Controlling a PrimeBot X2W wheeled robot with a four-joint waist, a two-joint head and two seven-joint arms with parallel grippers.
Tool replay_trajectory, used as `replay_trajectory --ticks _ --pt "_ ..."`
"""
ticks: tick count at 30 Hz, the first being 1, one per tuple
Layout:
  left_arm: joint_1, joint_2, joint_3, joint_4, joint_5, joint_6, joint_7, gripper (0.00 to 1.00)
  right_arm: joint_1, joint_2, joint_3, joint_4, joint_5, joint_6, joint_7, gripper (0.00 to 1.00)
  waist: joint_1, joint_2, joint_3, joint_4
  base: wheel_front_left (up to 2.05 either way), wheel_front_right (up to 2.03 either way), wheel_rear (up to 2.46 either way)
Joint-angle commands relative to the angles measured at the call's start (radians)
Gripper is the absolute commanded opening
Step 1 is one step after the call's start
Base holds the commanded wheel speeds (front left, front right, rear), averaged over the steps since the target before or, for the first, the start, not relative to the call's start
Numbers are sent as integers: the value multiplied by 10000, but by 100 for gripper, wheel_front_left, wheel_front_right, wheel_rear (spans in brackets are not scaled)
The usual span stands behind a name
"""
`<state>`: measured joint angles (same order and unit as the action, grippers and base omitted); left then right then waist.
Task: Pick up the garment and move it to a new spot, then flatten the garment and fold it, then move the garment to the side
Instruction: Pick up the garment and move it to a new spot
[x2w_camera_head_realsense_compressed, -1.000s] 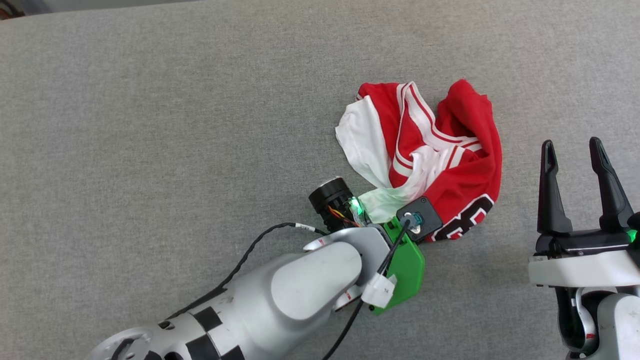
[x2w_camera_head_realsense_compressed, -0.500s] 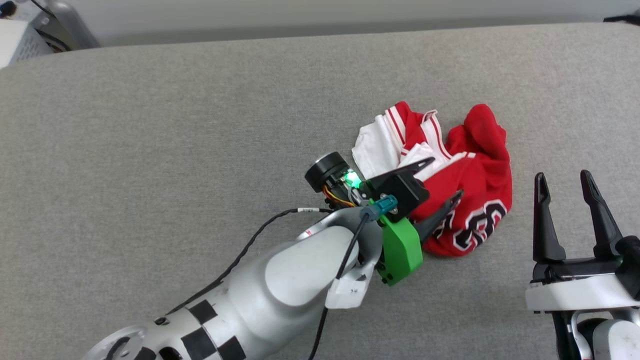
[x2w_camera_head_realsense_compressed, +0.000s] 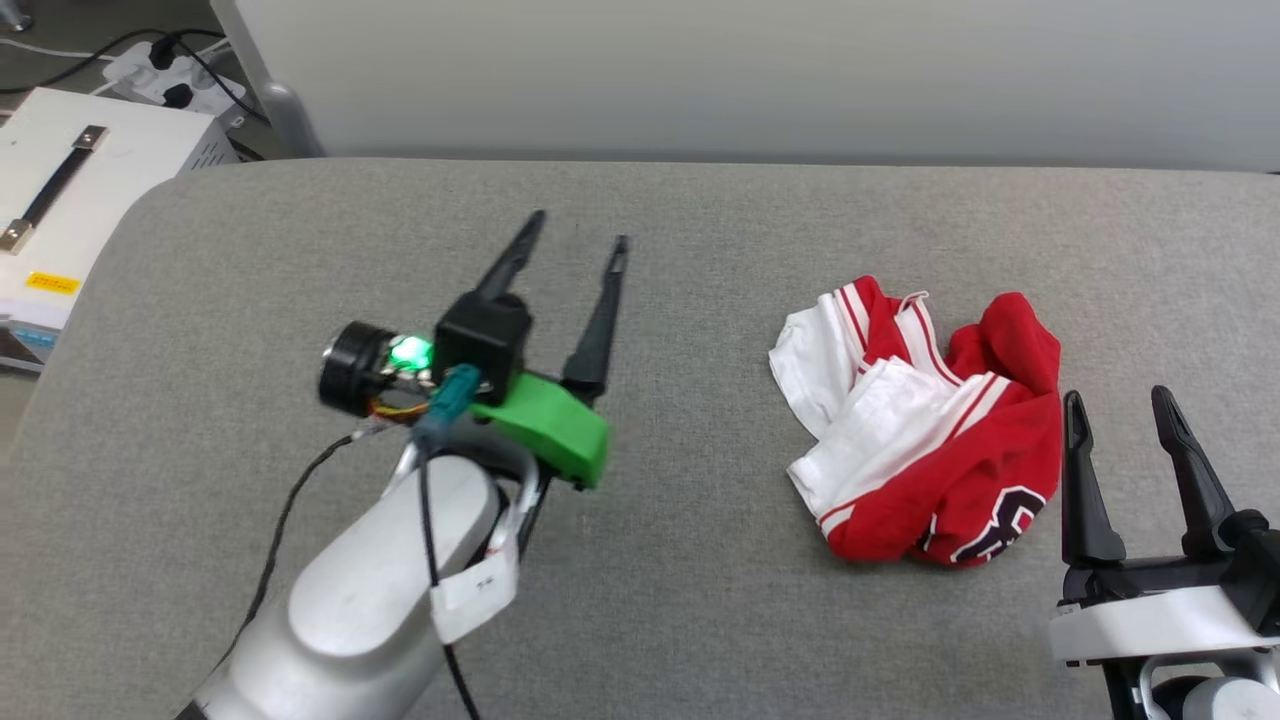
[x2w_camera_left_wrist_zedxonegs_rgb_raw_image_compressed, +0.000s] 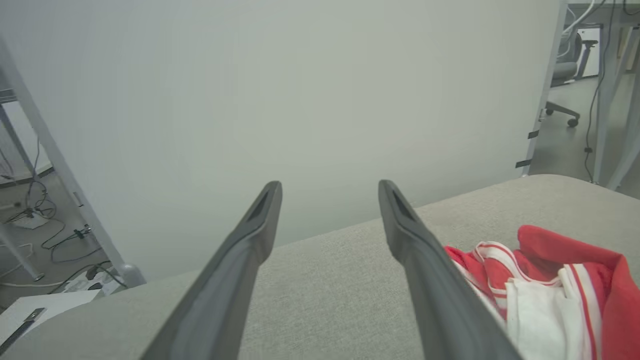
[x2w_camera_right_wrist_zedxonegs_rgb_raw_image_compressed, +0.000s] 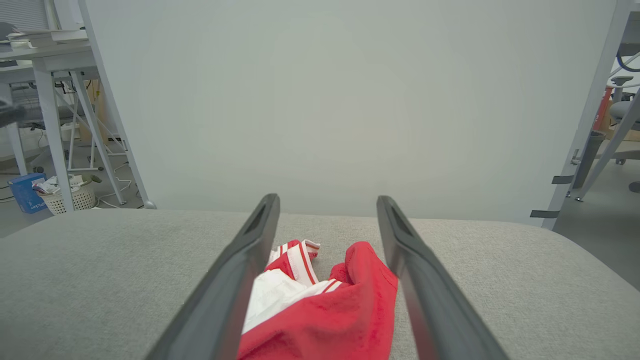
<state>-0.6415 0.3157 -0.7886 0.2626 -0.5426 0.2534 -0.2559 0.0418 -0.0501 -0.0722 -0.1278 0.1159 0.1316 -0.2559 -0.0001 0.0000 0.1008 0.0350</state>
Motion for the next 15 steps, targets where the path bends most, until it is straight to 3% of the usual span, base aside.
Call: replay_trajectory --ticks 1,4,8,15 --pt "514 177 337 -218 179 162 -56 100 131 -1 -12 13 -62 -9 -59 100 1 0 -172 182 0 0 0" --pt "1555 465 1418 -838 499 413 -57 100 179 -1 6 51 -77 -9 -59 100 1 0 -216 229 0 0 0" --pt "2938 517 2758 -1507 881 350 -57 100 231 -1 57 154 -30 -9 -59 100 1 0 -286 245 0 0 0" --pt "5025 -25 4507 -1908 1506 -456 -58 100 384 -1 114 394 209 -9 -59 100 1 0 -473 209 0 0 0"
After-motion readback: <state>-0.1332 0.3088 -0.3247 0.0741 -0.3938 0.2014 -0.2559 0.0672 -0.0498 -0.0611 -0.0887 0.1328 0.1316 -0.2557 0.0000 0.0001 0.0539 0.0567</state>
